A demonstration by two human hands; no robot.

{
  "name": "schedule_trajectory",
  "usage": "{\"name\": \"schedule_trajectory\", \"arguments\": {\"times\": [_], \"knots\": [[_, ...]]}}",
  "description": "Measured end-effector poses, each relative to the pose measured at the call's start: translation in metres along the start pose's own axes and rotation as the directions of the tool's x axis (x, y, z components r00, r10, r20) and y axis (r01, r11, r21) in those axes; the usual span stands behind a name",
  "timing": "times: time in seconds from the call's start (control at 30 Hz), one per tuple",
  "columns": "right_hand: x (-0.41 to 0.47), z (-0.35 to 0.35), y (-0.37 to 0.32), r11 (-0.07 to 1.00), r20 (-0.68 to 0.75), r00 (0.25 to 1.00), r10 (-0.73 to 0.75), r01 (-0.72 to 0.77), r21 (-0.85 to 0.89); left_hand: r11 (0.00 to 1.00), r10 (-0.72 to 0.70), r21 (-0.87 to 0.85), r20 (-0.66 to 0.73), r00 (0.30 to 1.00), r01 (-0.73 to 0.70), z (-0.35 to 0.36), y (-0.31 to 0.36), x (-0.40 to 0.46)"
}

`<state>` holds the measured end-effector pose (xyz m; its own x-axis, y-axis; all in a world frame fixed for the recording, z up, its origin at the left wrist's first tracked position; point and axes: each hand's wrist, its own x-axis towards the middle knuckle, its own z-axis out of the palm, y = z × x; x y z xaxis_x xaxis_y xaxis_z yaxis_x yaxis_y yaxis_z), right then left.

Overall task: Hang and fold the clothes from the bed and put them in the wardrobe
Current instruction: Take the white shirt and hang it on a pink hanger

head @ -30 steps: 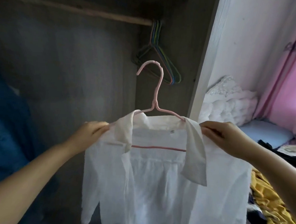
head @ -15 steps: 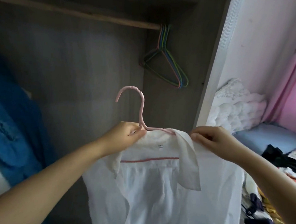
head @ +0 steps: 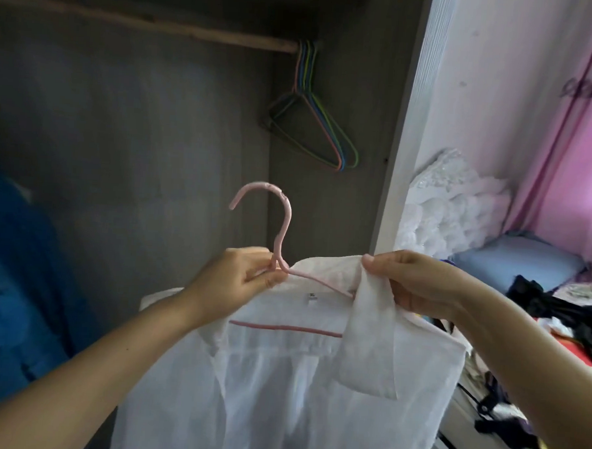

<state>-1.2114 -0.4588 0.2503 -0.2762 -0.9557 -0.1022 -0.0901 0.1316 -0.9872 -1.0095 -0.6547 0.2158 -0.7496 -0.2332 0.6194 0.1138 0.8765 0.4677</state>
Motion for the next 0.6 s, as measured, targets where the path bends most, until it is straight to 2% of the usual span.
{"name": "schedule_trajectory", "arguments": {"times": [0.1,0.13,0.2,0.27,0.33,0.37,0.4,0.43,0.5,0.57,0.6], "knots": [[0.013,0.001,-0.001,0.976,0.012,0.994,0.104,-0.105,0.191,0.993,0.114,0.043,0.014,0.993,-0.114,0.001,0.001,-0.007],[0.017,0.005,-0.001,0.975,0.024,0.99,0.14,-0.142,0.169,0.99,0.126,0.059,-0.007,0.992,-0.125,0.002,0.001,-0.008],[0.022,0.012,0.007,0.981,-0.004,0.987,0.159,-0.159,-0.108,0.992,0.111,0.064,-0.101,0.989,-0.105,-0.002,-0.001,-0.007],[0.021,0.013,0.01,0.895,-0.094,0.991,0.093,-0.125,-0.429,0.996,0.067,0.071,-0.199,0.978,-0.054,-0.01,-0.008,-0.007],[0.01,0.007,-0.002,0.839,-0.1,0.995,-0.022,-0.036,-0.544,0.996,0.018,0.086,-0.266,0.964,0.005,-0.019,-0.02,-0.009],[0.002,0.004,-0.009,0.836,-0.064,0.992,-0.112,0.059,-0.545,0.995,-0.009,0.09,-0.302,0.953,0.038,-0.022,-0.027,-0.01],[-0.006,0.003,-0.016,0.79,-0.017,0.977,-0.212,0.161,-0.591,0.994,-0.046,0.08,-0.339,0.94,0.078,-0.025,-0.032,-0.011],[-0.013,0.006,-0.022,0.689,0.063,0.956,-0.285,0.25,-0.681,0.991,-0.087,0.058,-0.37,0.925,0.117,-0.028,-0.035,-0.011],[-0.017,0.021,-0.029,0.397,0.227,0.924,-0.308,0.341,-0.852,0.985,-0.141,0.032,-0.404,0.904,0.168,-0.035,-0.038,-0.008],[-0.011,0.035,-0.031,0.125,0.268,0.912,-0.309,0.319,-0.94,0.983,-0.146,0.047,-0.404,0.903,0.18,-0.044,-0.04,-0.006],[-0.006,0.038,-0.035,0.052,0.282,0.898,-0.338,0.317,-0.947,0.981,-0.149,0.053,-0.403,0.903,0.186,-0.049,-0.042,-0.007]]}}
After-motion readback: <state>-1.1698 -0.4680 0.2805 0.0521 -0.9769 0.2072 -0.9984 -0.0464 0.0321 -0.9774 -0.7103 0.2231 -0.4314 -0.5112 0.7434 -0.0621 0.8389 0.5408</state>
